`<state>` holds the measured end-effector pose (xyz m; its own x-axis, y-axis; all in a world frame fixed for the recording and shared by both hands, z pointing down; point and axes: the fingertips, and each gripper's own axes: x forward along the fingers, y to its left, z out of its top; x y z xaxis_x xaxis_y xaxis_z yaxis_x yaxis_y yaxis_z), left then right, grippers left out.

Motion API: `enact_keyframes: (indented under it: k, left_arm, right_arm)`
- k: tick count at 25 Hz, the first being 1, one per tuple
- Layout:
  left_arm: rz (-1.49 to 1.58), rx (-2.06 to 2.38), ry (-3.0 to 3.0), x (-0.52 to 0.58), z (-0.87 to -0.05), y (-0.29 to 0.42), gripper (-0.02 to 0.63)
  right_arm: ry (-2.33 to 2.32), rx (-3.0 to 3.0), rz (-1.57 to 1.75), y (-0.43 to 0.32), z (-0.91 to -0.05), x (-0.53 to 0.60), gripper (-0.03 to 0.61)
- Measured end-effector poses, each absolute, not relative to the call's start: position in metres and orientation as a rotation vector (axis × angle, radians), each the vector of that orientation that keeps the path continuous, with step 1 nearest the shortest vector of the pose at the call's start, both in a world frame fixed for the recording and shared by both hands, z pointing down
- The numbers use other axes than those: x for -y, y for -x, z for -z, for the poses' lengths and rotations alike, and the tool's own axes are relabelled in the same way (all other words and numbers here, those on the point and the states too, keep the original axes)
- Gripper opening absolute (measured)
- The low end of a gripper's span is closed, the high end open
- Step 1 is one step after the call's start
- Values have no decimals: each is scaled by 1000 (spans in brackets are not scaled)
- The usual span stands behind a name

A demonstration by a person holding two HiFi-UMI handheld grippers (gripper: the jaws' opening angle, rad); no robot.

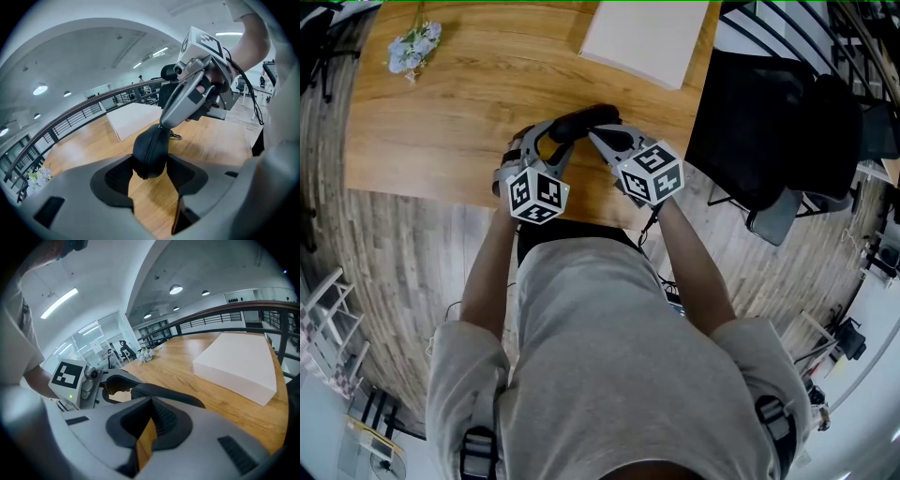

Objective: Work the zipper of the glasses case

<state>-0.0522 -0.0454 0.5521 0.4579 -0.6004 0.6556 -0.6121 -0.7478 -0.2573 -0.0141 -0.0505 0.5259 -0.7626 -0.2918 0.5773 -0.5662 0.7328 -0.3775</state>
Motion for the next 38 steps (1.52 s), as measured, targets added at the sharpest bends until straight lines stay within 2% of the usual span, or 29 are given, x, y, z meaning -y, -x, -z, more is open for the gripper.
enact_keyframes:
  k: [21,38]
  left_arm:
    - [-1243,1120,-2794,39,-513,47,239]
    - [-1288,1127,-2805,41,-511,42,232]
  right_arm:
    - [-614,2577,-912,20,-493,46,25]
    - [-538,2586,-776,40,-483,30,26]
